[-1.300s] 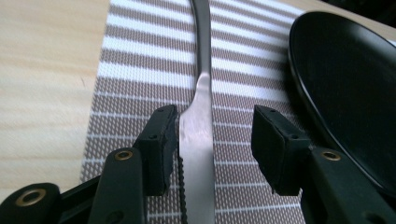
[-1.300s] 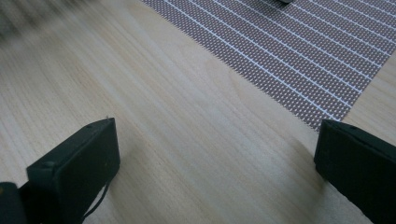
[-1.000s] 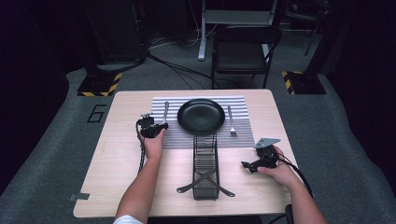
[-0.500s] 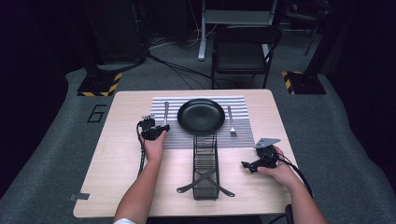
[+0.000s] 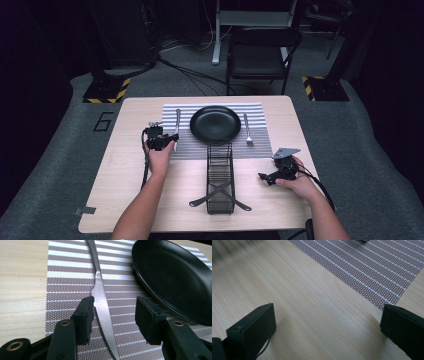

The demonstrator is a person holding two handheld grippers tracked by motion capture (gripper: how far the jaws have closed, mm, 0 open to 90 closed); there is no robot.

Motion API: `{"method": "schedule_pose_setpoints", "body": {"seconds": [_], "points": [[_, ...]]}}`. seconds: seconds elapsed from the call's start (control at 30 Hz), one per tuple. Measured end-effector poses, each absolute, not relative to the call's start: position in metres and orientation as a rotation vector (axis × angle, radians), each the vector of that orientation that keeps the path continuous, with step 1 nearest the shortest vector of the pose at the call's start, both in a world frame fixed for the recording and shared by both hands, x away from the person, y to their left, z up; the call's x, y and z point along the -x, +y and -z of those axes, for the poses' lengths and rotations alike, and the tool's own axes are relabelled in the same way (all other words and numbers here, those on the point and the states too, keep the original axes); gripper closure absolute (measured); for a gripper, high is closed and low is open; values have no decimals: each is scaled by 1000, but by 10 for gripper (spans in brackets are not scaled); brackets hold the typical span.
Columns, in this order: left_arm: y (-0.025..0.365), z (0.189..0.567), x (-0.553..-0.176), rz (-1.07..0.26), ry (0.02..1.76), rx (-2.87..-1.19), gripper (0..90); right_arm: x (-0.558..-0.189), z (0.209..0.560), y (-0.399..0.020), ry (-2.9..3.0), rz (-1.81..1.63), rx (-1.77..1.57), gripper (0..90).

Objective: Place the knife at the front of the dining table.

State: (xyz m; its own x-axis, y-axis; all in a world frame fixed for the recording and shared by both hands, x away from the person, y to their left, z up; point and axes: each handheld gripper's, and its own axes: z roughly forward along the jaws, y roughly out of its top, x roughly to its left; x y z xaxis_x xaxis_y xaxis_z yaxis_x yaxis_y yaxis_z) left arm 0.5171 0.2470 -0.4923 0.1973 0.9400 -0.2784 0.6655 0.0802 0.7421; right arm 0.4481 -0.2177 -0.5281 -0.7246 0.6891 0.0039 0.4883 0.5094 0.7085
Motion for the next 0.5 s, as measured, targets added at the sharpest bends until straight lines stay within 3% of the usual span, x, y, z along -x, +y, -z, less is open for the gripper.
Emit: {"method": "schedule_pose_setpoints", "body": {"seconds": [0.5], "points": [[262,481,-484,-421,1469,-1708,481,-448,528,-218,2476,-1033,-994,0]]}}
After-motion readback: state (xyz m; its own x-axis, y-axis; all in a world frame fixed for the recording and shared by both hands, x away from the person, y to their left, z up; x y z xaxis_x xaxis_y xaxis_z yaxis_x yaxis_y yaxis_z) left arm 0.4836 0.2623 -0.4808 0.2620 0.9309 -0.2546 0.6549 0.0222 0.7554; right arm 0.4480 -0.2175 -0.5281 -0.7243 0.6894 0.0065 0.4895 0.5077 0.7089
